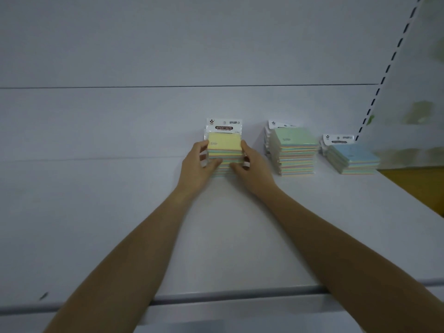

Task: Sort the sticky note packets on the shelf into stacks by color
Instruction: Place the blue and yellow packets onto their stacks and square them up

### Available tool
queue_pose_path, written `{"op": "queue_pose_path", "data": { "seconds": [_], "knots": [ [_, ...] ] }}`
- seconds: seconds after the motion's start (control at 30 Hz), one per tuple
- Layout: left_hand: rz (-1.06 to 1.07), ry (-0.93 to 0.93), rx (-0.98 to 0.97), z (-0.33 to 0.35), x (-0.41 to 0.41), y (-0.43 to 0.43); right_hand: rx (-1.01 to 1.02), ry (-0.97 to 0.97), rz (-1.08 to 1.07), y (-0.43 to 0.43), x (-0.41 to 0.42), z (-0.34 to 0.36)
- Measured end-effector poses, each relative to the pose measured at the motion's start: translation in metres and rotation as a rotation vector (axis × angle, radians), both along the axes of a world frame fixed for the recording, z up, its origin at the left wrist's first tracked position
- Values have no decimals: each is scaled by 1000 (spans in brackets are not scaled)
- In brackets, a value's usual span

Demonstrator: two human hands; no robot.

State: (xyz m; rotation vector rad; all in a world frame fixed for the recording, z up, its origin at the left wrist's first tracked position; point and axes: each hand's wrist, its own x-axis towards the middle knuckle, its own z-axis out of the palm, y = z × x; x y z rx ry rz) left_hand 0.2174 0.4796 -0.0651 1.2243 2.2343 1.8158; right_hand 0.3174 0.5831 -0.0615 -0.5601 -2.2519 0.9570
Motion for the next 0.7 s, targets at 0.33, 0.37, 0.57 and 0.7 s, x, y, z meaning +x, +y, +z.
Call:
{"op": "queue_pose_path", "data": {
  "seconds": [0.33, 0.37, 0.57, 0.7],
  "knots": [
    [56, 55, -113, -4, -2, -1, -10, -56, 8, 2, 0, -6],
    [51, 51, -110, -4, -2, -1, -15, -37, 17, 2, 0, -6],
    [41, 3, -25, 2, 6, 1, -146, 131, 21, 1, 1, -1],
    [135, -8, 7, 3, 3, 3, -200, 177, 16, 4, 1, -2]
  ]
}}
